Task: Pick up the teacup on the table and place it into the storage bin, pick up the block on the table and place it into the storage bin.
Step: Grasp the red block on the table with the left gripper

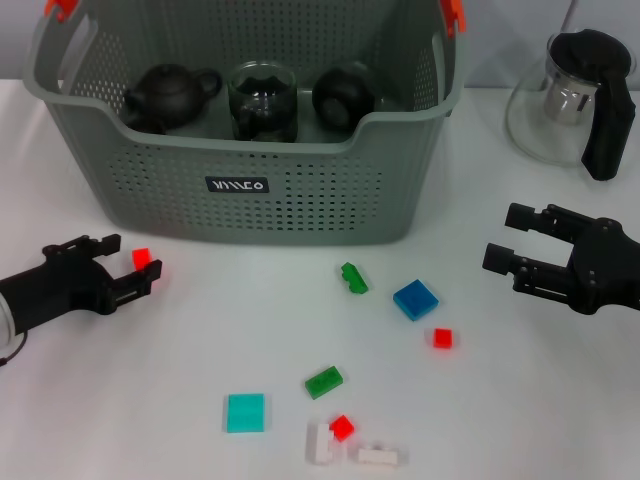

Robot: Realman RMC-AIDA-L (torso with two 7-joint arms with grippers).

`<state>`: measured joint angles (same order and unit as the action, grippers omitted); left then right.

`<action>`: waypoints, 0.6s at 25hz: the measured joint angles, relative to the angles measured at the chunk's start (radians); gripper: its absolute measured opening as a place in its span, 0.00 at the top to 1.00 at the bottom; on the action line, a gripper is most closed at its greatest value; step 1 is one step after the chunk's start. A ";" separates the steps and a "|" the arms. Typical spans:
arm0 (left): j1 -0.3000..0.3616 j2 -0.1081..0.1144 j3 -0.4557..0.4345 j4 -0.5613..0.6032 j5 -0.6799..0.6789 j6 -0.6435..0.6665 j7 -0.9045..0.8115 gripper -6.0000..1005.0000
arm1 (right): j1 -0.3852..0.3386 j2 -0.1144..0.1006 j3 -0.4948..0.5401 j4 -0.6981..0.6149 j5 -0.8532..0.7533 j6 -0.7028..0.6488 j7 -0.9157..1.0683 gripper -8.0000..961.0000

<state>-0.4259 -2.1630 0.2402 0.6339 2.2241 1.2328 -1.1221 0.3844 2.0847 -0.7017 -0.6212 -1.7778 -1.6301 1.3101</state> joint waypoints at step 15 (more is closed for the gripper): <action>-0.005 -0.005 0.060 -0.014 -0.001 -0.018 0.009 0.44 | 0.001 0.000 0.003 0.000 0.000 -0.001 0.000 0.16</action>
<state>-0.4309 -2.1675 0.3006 0.6202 2.2229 1.2152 -1.1135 0.3851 2.0847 -0.6992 -0.6212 -1.7778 -1.6307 1.3101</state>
